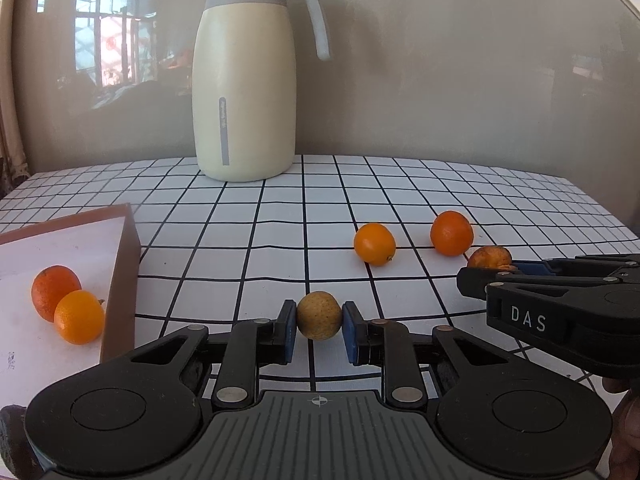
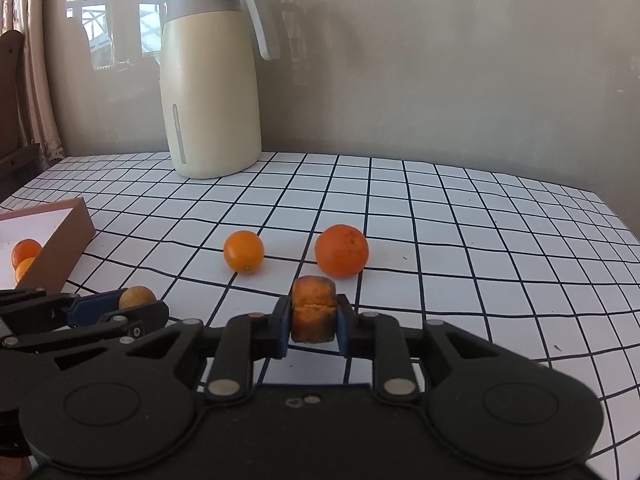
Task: Organize fruits
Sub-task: 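Grasp the tan round fruit with the left tool while the right tool grasps the brown dried fruit piece, then lift both held fruits and carry them over the white tray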
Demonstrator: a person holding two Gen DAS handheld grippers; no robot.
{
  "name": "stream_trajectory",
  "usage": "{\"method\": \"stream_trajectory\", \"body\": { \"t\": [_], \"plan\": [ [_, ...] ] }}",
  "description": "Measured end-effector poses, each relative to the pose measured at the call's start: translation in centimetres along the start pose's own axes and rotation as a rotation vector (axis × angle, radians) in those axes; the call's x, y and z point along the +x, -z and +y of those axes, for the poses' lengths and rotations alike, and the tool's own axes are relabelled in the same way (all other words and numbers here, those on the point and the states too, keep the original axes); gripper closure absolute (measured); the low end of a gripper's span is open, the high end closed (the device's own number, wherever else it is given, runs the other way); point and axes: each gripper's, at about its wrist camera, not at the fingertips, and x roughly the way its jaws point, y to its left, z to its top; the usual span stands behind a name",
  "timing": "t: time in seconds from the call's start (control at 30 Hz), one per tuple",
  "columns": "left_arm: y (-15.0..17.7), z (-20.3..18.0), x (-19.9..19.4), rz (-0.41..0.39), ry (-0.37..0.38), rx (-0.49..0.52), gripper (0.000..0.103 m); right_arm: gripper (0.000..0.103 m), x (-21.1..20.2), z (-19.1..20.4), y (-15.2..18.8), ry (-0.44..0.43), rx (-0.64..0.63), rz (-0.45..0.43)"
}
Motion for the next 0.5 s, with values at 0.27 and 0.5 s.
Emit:
{"method": "stream_trajectory", "body": {
  "t": [0.27, 0.5],
  "plan": [
    [0.2, -0.2, -3.3, -0.051, 0.015, 0.019, 0.079, 0.089, -3.1, 0.0, 0.4, 0.013, 0.013, -0.048],
    [0.2, 0.3, -5.8, -0.102, 0.009, 0.034, 0.079, 0.089, -5.3, 0.3, 1.2, 0.022, 0.008, -0.068]
  ]
}}
